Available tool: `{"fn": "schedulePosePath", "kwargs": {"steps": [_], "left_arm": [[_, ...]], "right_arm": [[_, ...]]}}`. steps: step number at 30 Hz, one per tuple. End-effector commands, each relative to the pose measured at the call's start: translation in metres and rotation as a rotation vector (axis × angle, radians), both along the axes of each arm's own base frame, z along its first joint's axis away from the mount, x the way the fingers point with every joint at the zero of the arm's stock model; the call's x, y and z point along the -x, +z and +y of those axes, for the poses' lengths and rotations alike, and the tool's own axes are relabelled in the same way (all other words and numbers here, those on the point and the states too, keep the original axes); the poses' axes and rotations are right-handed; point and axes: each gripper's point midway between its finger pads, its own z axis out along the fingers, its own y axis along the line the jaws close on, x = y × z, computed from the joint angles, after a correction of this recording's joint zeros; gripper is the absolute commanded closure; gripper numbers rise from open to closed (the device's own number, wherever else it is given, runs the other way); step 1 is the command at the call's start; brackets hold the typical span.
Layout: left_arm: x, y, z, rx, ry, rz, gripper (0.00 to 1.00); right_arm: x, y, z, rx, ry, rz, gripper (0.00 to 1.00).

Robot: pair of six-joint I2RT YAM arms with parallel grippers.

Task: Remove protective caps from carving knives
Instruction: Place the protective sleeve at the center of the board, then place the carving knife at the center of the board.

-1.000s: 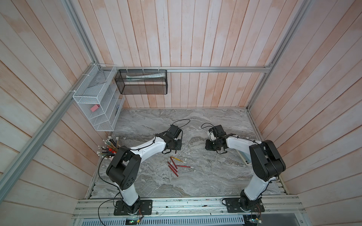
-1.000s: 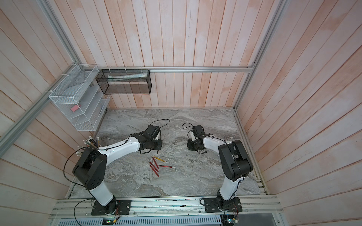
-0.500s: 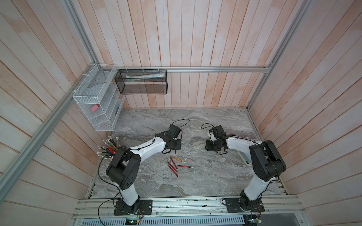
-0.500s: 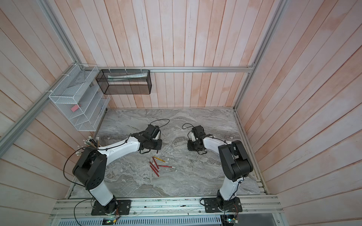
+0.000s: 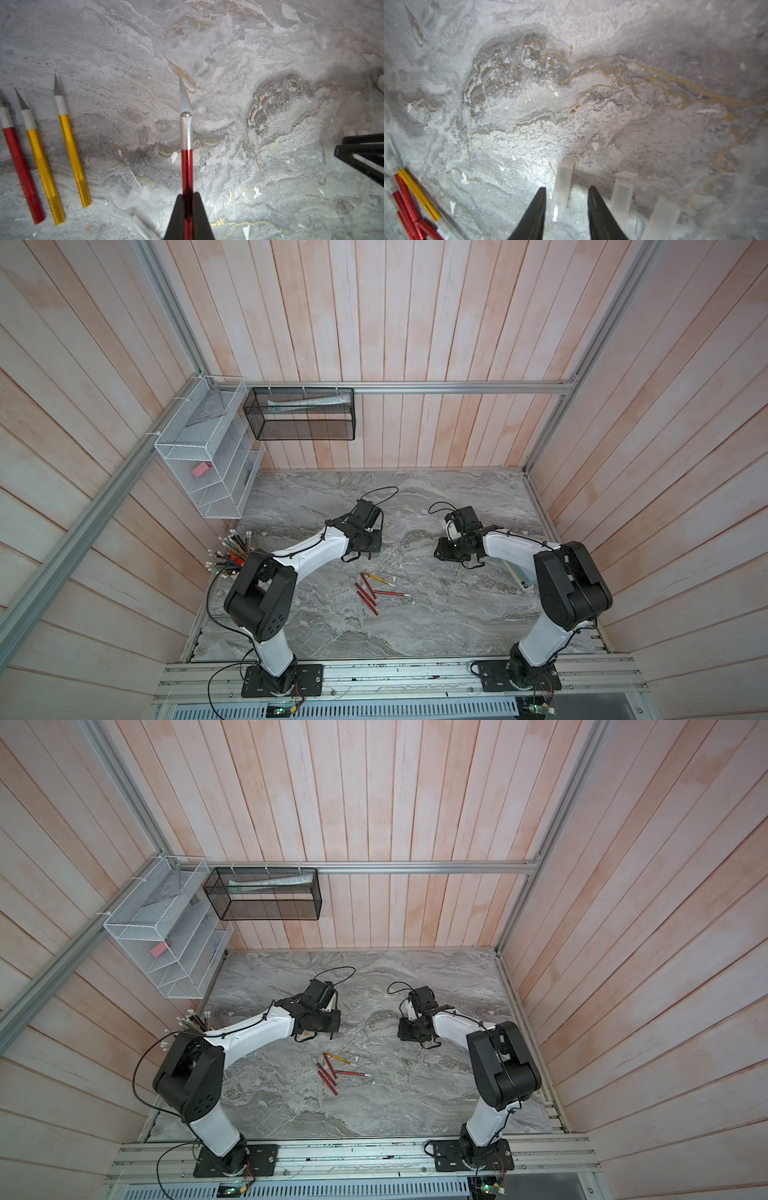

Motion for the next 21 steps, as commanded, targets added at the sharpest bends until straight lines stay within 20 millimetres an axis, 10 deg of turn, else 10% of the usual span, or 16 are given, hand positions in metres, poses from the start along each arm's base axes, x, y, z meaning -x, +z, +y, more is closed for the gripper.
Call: {"fn": "schedulePosePath", "kwargs": {"steps": [1, 21], "left_arm": [[-0.013, -0.002, 0.008, -0.031, 0.028, -0.011, 1.0], [-0.06, -0.048, 0.057, -0.182, 0.163, 0.037, 1.0]], "right_arm": [[0.0, 0.016, 0.002, -0.037, -0.007, -0.017, 0.64], [-0.006, 0.042, -0.009, -0.1, -0.056, -0.119, 0.65]]}}
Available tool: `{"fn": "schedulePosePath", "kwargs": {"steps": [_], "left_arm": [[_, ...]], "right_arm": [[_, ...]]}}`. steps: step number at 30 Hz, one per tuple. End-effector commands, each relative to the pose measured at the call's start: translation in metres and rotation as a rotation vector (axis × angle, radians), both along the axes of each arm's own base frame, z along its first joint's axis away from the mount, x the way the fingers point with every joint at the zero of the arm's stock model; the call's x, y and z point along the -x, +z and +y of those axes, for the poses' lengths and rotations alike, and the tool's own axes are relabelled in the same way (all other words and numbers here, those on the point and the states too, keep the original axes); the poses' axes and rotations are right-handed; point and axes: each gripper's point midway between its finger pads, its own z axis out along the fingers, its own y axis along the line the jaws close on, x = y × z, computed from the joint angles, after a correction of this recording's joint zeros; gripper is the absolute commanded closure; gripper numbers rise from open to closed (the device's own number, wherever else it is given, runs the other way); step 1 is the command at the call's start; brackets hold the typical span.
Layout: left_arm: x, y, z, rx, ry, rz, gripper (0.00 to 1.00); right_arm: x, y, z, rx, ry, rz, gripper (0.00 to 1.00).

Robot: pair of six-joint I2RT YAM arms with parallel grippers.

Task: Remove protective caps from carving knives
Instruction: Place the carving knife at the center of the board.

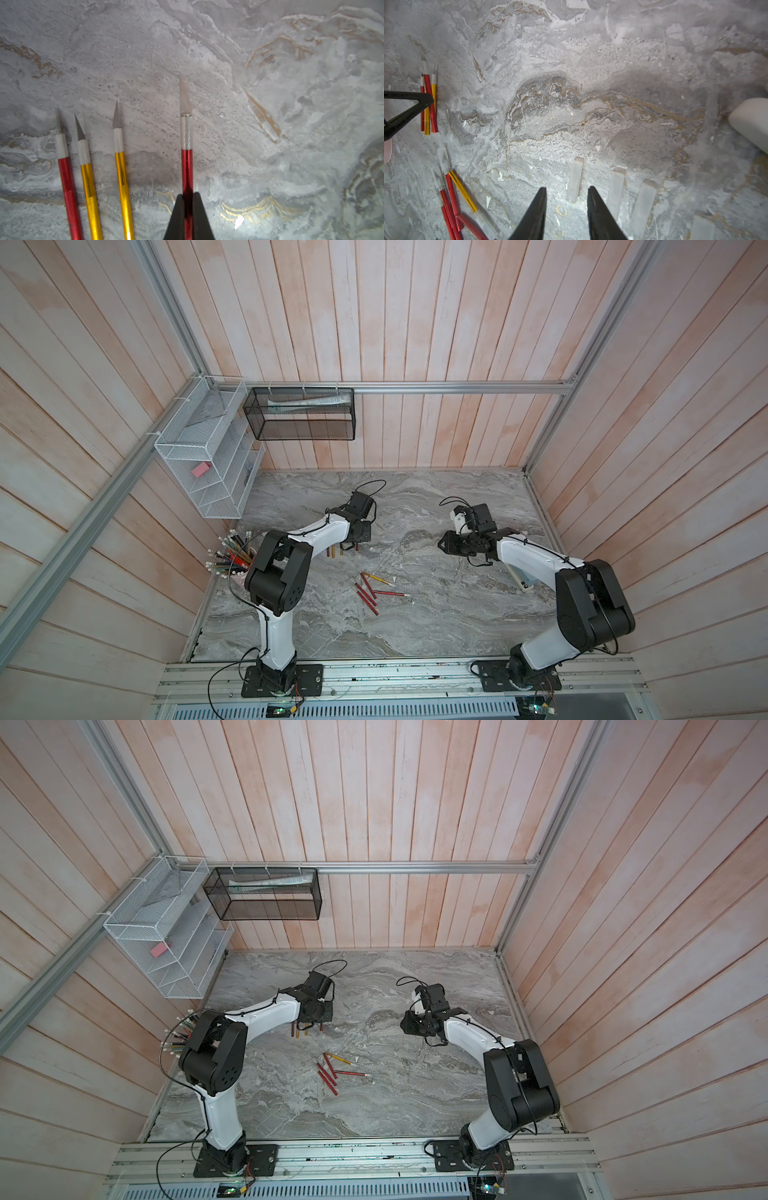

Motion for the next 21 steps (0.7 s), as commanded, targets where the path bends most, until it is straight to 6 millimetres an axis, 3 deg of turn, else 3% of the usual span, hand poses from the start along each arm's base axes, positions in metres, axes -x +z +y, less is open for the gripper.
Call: {"fn": "schedulePosePath", "kwargs": {"steps": [1, 11, 15, 21], "left_arm": [[-0.007, -0.008, 0.011, -0.046, 0.009, 0.009, 1.0], [-0.01, -0.024, 0.022, -0.086, 0.03, 0.032, 1.0], [-0.008, -0.028, 0.022, -0.088, 0.032, 0.043, 0.87], [-0.004, -0.031, 0.024, -0.086, 0.035, 0.05, 0.84]], "right_arm": [[0.002, 0.0, -0.003, -0.01, -0.01, 0.004, 0.65], [0.003, -0.002, -0.002, -0.015, -0.009, 0.013, 0.65], [0.003, -0.001, -0.003, -0.014, -0.012, 0.01, 0.65], [0.003, -0.001, -0.004, -0.015, -0.019, 0.011, 0.65]]}}
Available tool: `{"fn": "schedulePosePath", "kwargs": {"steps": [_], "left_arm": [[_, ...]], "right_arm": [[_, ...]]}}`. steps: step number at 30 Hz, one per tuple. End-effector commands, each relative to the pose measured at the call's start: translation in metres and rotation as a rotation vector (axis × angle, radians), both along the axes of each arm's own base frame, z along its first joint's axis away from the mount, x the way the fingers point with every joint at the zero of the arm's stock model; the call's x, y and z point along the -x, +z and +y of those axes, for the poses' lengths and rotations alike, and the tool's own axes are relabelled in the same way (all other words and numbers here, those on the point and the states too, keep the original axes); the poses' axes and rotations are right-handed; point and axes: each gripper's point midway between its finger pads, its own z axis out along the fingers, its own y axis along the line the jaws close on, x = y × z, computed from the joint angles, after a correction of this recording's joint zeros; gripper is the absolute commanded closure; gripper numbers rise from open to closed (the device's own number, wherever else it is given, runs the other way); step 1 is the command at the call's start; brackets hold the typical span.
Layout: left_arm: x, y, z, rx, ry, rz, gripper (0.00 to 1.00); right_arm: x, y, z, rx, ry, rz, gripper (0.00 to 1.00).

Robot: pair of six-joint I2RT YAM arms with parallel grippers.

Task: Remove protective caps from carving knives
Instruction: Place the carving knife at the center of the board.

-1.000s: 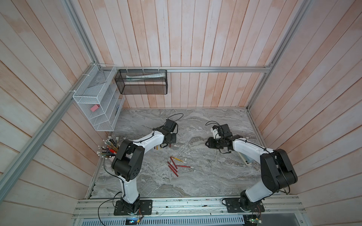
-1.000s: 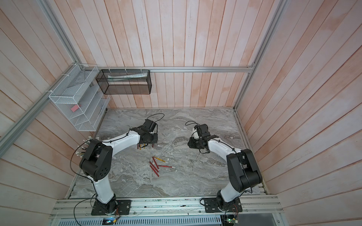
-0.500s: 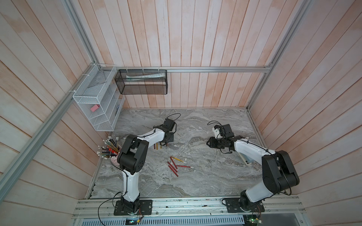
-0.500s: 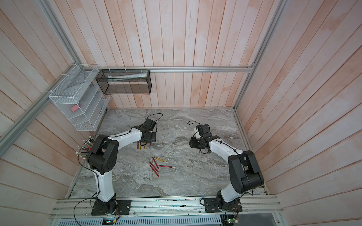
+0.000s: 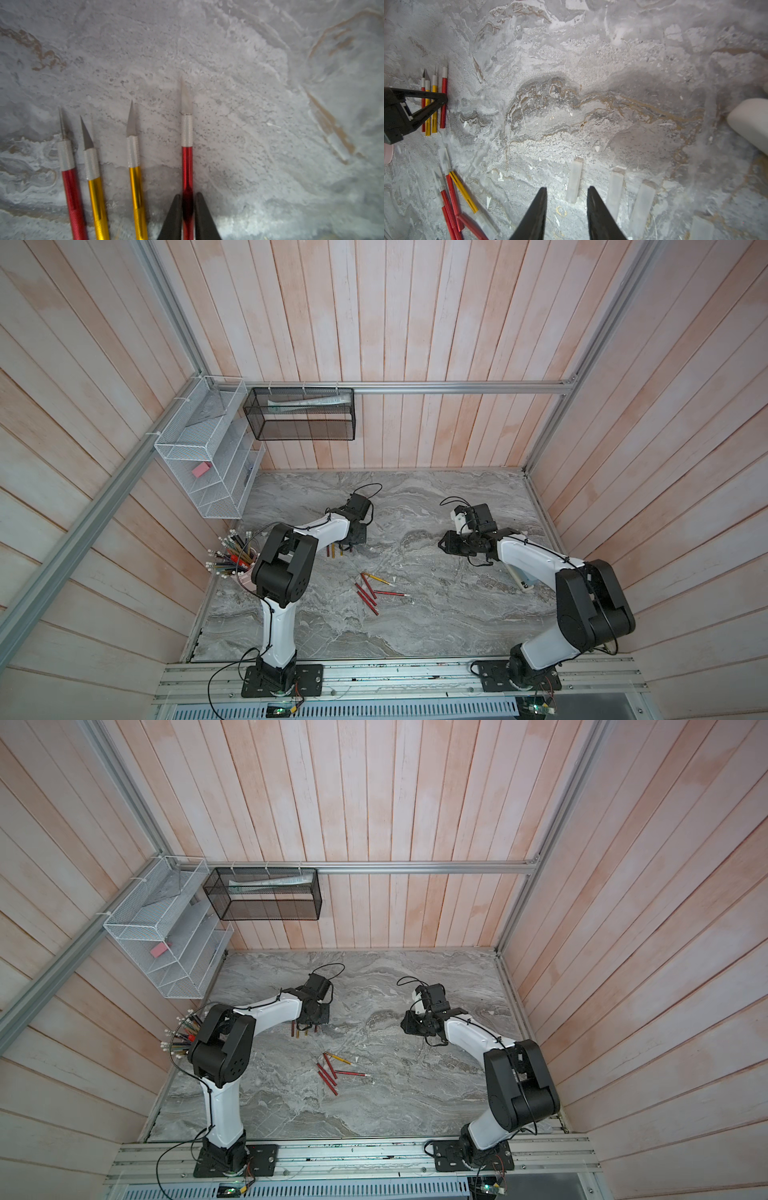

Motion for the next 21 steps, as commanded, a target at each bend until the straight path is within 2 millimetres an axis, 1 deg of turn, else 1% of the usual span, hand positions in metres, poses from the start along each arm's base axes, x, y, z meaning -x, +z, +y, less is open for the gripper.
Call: {"fn": "schedulePosePath", "kwargs": {"steps": [1, 5, 8, 10, 14, 19, 21], "left_arm": [[0.001, -0.006, 0.004, -0.017, 0.007, 0.011, 0.84], [0.001, -0.005, 0.005, -0.013, 0.011, 0.007, 0.84], [0.001, 0.002, 0.003, -0.001, 0.013, 0.002, 0.84], [0.0, 0.011, 0.002, 0.007, 0.015, -0.013, 0.83], [-0.002, 0.039, 0.002, 0.029, 0.021, -0.064, 0.77], [0.002, 0.071, 0.0, 0.067, 0.019, -0.113, 0.72], [0.005, 0.081, -0.001, 0.092, 0.019, -0.13, 0.71]], "right_arm": [[0.004, -0.001, -0.002, -0.011, -0.011, 0.01, 0.65], [0.006, -0.002, -0.002, -0.014, -0.012, 0.014, 0.65], [0.008, -0.001, -0.001, -0.019, -0.008, 0.014, 0.65], [0.009, -0.001, -0.002, -0.018, -0.01, 0.019, 0.65], [0.012, 0.0, -0.001, -0.023, -0.01, 0.019, 0.64], [0.018, 0.0, 0.009, -0.003, 0.027, 0.014, 0.64], [0.022, 0.001, 0.017, 0.022, 0.063, 0.002, 0.64]]}}
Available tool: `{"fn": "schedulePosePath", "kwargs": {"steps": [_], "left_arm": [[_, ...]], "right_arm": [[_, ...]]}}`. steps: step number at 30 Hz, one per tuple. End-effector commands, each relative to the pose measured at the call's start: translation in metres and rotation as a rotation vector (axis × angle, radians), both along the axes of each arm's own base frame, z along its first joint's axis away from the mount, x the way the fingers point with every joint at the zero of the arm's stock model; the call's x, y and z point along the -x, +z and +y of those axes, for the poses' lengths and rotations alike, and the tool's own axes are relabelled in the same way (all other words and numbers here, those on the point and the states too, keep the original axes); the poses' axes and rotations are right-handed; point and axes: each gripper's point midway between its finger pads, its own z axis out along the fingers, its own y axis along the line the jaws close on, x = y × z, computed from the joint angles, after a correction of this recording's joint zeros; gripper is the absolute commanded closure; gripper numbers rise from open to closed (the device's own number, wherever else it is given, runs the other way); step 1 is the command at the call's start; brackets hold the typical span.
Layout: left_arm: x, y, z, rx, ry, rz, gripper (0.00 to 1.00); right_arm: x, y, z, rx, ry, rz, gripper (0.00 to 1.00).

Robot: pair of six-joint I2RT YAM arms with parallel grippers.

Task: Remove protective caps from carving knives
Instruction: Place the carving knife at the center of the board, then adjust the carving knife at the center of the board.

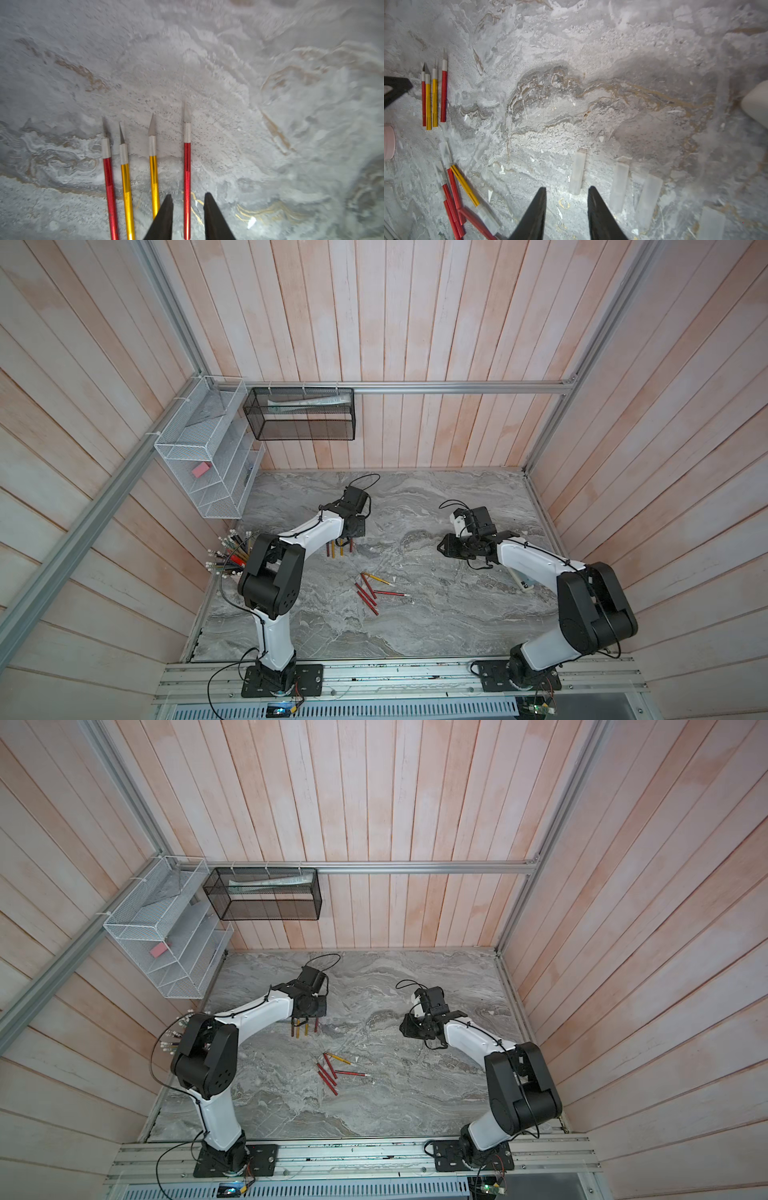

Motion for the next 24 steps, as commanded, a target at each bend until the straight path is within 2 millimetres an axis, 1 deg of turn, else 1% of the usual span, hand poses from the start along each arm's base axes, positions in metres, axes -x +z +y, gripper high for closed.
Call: {"fn": "schedulePosePath", "kwargs": {"steps": [1, 3, 5, 7, 10, 12, 14, 16, 18, 20, 24], "left_arm": [[0.009, 0.018, 0.0, 0.041, 0.003, -0.02, 0.71], [0.016, 0.022, -0.003, 0.073, -0.004, -0.021, 0.71], [0.023, 0.022, -0.006, 0.11, -0.016, -0.017, 0.72], [0.03, 0.022, -0.009, 0.143, -0.025, -0.012, 0.8], [0.037, 0.02, -0.015, 0.187, -0.043, 0.003, 0.95], [0.041, 0.022, -0.02, 0.212, -0.054, 0.005, 1.0], [0.043, 0.022, -0.026, 0.226, -0.072, 0.005, 1.0], [0.044, 0.022, -0.035, 0.235, -0.094, 0.01, 1.0], [0.047, 0.02, -0.045, 0.236, -0.119, 0.017, 1.0], [0.05, 0.017, -0.05, 0.236, -0.131, 0.025, 1.0], [0.049, 0.012, -0.054, 0.249, -0.132, 0.038, 1.0]], "right_arm": [[0.01, 0.004, 0.012, 0.039, 0.057, -0.019, 0.65], [0.017, 0.003, 0.022, 0.068, 0.102, -0.027, 0.66], [0.025, 0.003, 0.032, 0.08, 0.148, -0.035, 0.73], [0.035, 0.006, 0.044, 0.08, 0.188, -0.039, 0.8], [0.057, 0.007, 0.061, 0.076, 0.25, -0.027, 0.99], [0.074, 0.006, 0.074, 0.057, 0.29, -0.012, 1.0], [0.091, 0.004, 0.086, 0.021, 0.323, 0.012, 1.0], [0.103, 0.003, 0.097, -0.015, 0.347, 0.034, 1.0], [0.108, 0.002, 0.103, -0.029, 0.349, 0.04, 1.0], [0.11, 0.001, 0.11, -0.037, 0.357, 0.04, 1.0], [0.119, -0.005, 0.13, -0.061, 0.401, 0.072, 1.0]]}}
